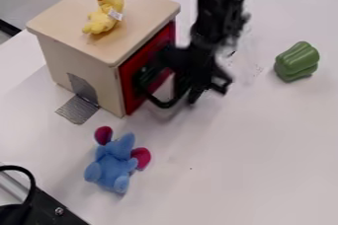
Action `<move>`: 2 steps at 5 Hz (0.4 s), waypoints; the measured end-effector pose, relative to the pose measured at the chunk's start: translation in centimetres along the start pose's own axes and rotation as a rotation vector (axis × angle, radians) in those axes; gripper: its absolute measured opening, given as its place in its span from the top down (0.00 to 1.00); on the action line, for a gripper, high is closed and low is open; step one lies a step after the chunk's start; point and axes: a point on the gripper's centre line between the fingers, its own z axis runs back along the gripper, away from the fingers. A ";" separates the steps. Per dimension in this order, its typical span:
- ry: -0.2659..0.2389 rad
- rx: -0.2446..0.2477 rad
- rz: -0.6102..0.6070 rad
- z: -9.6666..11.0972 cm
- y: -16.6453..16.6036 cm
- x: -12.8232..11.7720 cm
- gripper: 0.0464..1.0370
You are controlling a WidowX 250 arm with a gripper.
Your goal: Close the drawer
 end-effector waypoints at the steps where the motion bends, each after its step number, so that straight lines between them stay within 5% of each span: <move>1: -0.013 -0.010 0.005 0.6 0.0 0.1 0.33; 2: -0.064 -0.026 -0.042 2.9 -1.5 -0.1 0.07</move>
